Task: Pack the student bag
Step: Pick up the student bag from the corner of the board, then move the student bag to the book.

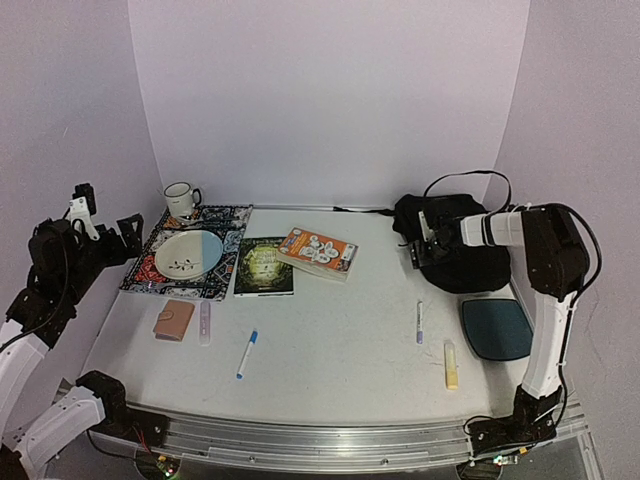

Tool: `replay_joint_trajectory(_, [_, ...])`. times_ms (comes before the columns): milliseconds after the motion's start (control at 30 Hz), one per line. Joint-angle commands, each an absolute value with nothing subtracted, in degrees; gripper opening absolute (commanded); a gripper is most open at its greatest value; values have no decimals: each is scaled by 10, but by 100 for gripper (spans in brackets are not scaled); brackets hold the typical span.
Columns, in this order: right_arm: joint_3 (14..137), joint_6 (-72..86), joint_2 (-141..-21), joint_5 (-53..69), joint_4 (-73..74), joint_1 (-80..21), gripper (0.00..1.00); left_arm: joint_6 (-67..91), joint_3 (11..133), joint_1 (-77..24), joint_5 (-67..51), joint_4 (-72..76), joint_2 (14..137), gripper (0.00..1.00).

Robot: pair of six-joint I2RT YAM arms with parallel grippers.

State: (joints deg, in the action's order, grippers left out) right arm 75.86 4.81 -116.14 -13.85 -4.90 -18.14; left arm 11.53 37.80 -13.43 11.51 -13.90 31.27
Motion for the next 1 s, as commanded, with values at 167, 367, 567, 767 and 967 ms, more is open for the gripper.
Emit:
replay_joint_trajectory(167, [856,2,-1175,-125,18,-185,9,99,381,-132,102,-115,311,99])
replay_joint_trajectory(367, [890,-45,-1108,-125,33,-192,0,98,380,-132,95,-109,311,99])
replay_joint_trajectory(567, [932,-59,-1071,-103,48,-222,0,98,383,-133,91,-109,320,99])
replay_joint_trajectory(767, [990,-68,-1062,-115,60,-271,0,100,381,-133,92,-110,312,100])
replay_joint_trajectory(967, [1049,-64,-1064,-135,75,-316,0,108,382,-133,89,-110,310,99])
